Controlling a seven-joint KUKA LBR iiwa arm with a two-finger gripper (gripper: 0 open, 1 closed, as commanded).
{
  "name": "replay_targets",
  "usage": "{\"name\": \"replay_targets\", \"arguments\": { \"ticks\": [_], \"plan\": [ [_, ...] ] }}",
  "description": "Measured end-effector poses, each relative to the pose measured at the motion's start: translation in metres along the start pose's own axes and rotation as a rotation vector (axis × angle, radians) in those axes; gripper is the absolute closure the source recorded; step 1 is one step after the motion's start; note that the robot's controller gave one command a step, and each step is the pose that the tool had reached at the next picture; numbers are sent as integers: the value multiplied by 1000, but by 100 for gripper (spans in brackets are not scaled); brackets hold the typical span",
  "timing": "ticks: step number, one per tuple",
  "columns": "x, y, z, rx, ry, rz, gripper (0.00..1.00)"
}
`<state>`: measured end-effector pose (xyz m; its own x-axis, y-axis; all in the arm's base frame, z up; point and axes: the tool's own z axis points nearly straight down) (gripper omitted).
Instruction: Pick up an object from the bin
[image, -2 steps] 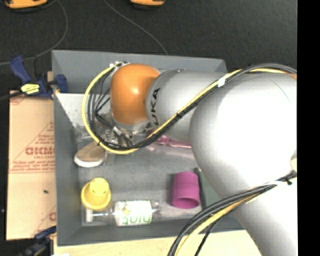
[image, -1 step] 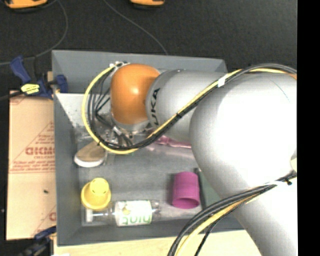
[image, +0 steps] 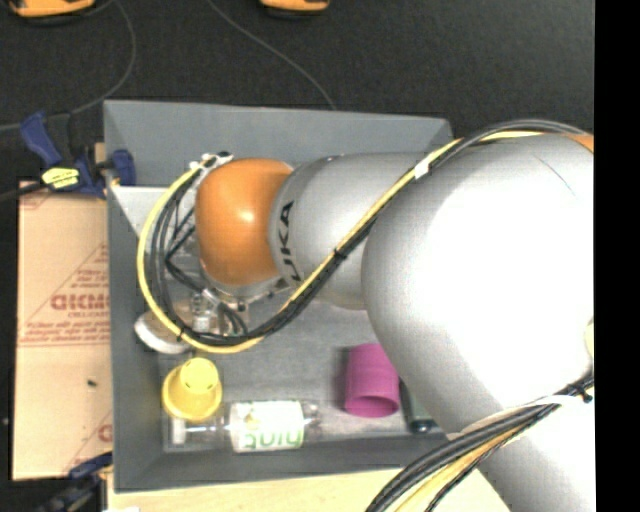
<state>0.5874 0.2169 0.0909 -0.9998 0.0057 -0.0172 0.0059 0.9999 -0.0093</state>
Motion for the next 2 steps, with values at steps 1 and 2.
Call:
{"name": "replay_targets", "arguments": {
  "ticks": [1, 2],
  "plan": [
    [-34, 9, 16, 16, 34, -24, 100],
    [11, 8, 11, 5, -33, -34, 100]
  ]
}}
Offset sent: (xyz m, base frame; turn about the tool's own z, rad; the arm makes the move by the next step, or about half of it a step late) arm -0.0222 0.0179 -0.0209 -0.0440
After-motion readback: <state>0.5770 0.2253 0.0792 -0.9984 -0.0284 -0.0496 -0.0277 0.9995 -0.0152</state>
